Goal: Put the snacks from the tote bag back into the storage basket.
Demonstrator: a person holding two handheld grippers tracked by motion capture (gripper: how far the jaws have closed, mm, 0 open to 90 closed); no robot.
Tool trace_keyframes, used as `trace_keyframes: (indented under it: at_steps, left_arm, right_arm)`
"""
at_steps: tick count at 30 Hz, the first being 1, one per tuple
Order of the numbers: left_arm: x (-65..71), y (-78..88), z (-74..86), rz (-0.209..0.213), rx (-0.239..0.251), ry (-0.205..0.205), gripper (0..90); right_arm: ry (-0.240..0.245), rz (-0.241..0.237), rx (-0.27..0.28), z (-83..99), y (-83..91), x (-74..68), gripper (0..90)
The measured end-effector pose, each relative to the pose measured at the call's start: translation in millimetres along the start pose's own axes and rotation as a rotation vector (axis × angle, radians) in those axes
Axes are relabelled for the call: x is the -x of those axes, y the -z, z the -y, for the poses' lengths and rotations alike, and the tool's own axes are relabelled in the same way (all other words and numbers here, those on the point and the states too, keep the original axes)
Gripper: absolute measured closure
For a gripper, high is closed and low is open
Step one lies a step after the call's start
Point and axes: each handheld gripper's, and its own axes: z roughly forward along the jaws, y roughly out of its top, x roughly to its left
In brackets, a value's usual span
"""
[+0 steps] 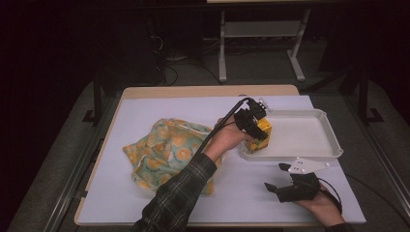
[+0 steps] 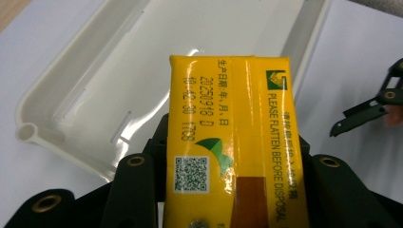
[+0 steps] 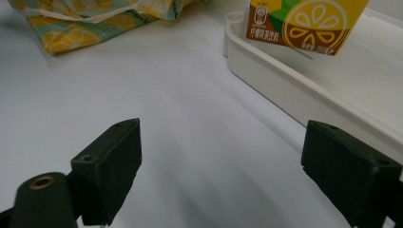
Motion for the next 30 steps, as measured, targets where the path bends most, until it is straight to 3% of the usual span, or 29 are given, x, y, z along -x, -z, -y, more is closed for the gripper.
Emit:
trace_keyframes:
  at_steps: [6,18,26,30]
  left_arm:
    - [-1.4,-9.5,3.5,-0.017,-0.023,0.005,53.7]
    - [-2.2,-20.6,8.6,-0.010,-0.053,0.008,53.2]
    - [-3.9,-21.9,12.3,-0.002,-0.037,0.022,52.2]
    - [-2.5,-17.3,11.2,-0.002,-0.027,0.002,46.0]
  right_arm:
    - [0.001,0.003,-0.001,0.2,0.4,0.5,13.0]
    - [0.004,0.004,0.002,0.3,0.7,0.7,13.0]
    - [0.000,0.005,-0.001,0.4,1.1,0.4,13.0]
    - [0.001,0.004,0.001,0.0,0.9,0.2,13.0]
